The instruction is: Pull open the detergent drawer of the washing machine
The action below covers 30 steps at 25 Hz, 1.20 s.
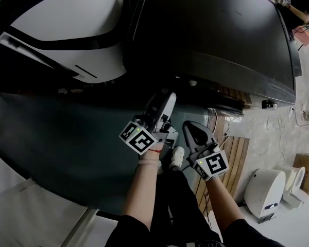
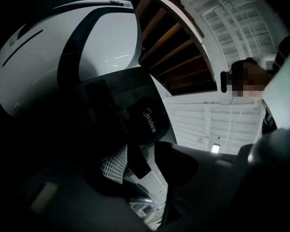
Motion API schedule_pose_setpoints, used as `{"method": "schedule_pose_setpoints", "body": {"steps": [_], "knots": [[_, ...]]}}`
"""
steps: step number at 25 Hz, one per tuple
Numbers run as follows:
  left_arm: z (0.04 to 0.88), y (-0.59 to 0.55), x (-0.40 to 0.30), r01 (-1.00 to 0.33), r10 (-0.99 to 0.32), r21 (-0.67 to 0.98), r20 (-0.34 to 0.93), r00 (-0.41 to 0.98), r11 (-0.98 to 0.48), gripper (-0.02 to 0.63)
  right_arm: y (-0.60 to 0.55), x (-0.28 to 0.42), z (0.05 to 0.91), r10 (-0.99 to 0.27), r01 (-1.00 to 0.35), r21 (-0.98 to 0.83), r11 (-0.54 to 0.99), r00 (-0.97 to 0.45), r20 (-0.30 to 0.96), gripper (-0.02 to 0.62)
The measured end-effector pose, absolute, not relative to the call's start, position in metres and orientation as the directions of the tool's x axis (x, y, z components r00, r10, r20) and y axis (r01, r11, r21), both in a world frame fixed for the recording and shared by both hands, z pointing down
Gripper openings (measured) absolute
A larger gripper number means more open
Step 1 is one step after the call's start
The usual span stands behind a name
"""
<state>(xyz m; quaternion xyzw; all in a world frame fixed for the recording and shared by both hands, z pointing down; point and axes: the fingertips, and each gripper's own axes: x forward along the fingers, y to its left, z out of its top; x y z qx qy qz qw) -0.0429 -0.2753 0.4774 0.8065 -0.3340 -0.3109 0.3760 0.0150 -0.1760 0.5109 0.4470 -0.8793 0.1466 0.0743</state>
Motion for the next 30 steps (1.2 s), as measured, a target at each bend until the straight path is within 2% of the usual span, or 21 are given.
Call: {"method": "schedule_pose_setpoints", "body": {"steps": [14,27,30], "knots": [[0.472,-0.295,-0.067,-0.093,-0.794,0.848,-0.442,0.416,-0.521,0.150,-0.183,0.014,0.521,-0.760,-0.808,-0.218,0.548,-0.589,0.274,0.014],[0.467,-0.294,-0.064,0.111,-0.741,0.826,-0.548,0.388,-0.553,0.141,-0.183,0.007,0.520,-0.749,-0.786,-0.235,0.572,-0.617,0.241,0.014],[0.461,-0.293,-0.064,0.144,-0.725,0.812,-0.573,0.384,-0.565,0.141,-0.177,0.010,0.529,-0.740,-0.791,-0.221,0.571,-0.612,0.279,0.014]]}}
